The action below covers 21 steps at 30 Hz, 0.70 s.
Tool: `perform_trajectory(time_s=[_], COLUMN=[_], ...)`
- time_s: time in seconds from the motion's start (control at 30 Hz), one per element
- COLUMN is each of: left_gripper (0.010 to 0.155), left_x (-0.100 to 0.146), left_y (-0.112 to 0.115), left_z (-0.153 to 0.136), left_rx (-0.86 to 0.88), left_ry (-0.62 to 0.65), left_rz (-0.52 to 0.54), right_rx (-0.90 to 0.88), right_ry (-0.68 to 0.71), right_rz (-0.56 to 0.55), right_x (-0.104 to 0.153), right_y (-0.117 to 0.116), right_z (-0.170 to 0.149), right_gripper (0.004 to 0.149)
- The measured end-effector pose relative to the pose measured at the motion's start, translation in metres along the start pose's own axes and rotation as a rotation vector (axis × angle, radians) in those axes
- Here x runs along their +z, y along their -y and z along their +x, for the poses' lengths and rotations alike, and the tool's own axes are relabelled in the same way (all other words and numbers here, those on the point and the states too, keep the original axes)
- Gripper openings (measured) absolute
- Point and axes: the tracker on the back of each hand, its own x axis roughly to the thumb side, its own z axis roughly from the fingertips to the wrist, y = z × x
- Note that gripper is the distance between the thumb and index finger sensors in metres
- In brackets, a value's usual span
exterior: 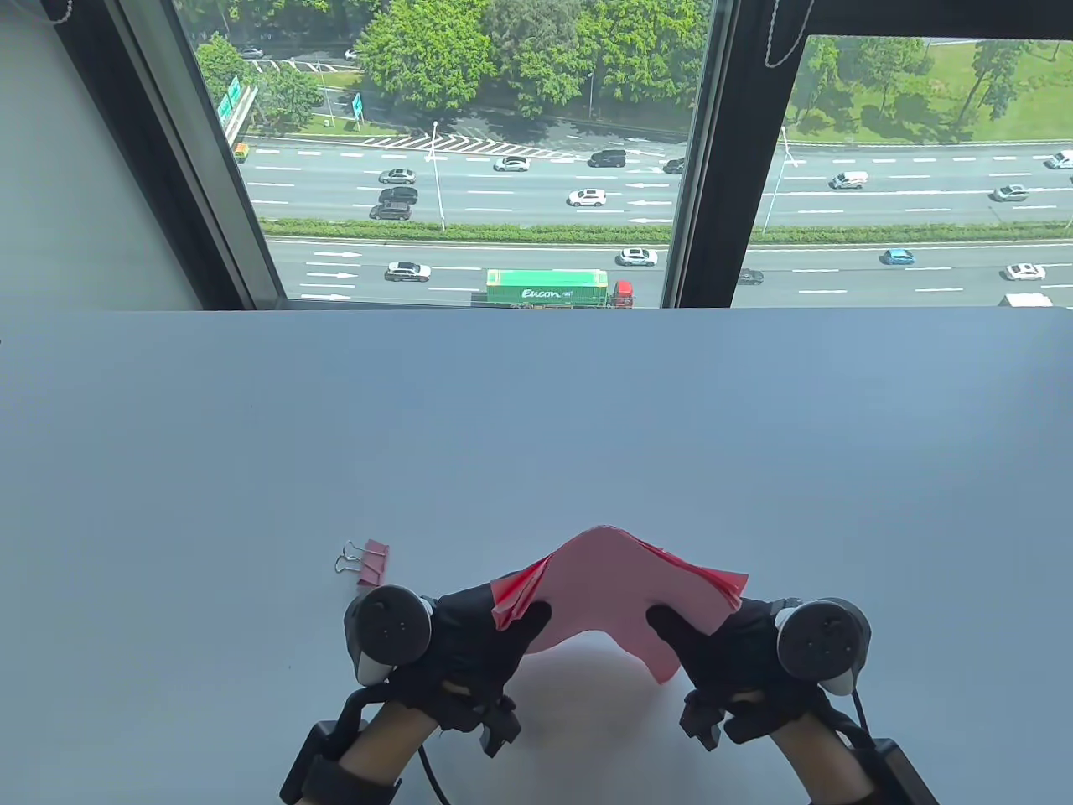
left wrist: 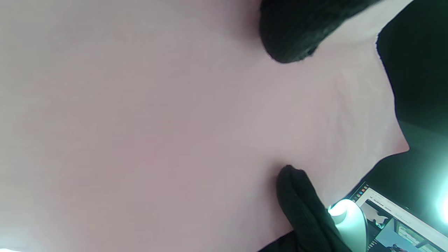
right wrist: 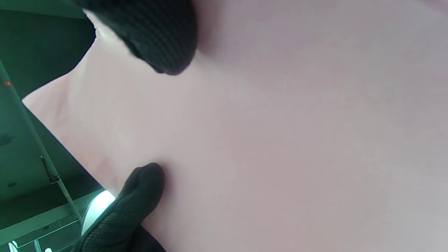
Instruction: Clip paper with binder clip (Left hand to clip)
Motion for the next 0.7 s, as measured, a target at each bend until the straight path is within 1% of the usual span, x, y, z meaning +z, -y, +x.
perform_trajectory(time_s=[0.07,0.2,0.23,0.3,0.33,0.37,0.43,0.47,0.53,0.6,0.63,0.7], left_gripper=[0.055,0.056,0.056,0.056,0.057,0.057,0.055,0.055,0.054,0.054,0.053,0.051], left_x=[0.0,-0.001,-0.001,-0.002,-0.002,-0.001,-0.001,-0.001,-0.002,-0.003,-0.002,-0.002], left_y=[0.002,0.005,0.006,0.008,0.008,0.007,0.005,0.004,0.004,0.005,0.005,0.001], left_z=[0.003,0.004,0.0,-0.012,-0.018,-0.022,-0.019,-0.016,-0.008,-0.012,-0.015,-0.018], left_rx=[-0.008,-0.037,-0.044,-0.049,-0.038,-0.009,0.057,0.045,-0.045,-0.094,-0.073,0.002], left_ry=[0.015,0.004,-0.031,-0.085,-0.133,-0.15,-0.131,-0.121,-0.091,-0.143,-0.147,-0.16], left_rz=[-0.001,-0.016,-0.041,-0.072,-0.085,-0.098,-0.059,-0.04,-0.023,-0.059,-0.059,-0.04], right_rx=[0.021,0.022,0.043,0.079,0.06,0.038,-0.001,0.004,0.035,0.058,0.048,0.014], right_ry=[0.011,-0.004,-0.037,-0.088,-0.105,-0.113,-0.081,-0.071,-0.061,-0.107,-0.111,-0.104], right_rz=[-0.026,-0.009,0.021,0.035,0.033,0.035,0.005,-0.006,-0.012,0.046,0.061,0.033], right_x=[0.0,0.0,-0.001,0.0,0.0,0.0,0.001,0.001,0.0,-0.001,0.0,0.0], right_y=[0.0,-0.001,-0.003,-0.005,-0.006,-0.006,-0.004,-0.003,-0.003,-0.007,-0.008,-0.005], right_z=[0.001,0.0,-0.004,-0.013,-0.017,-0.019,-0.017,-0.014,-0.01,-0.015,-0.017,-0.019], right_gripper=[0.052,0.052,0.053,0.053,0.053,0.052,0.052,0.052,0.052,0.052,0.051,0.051])
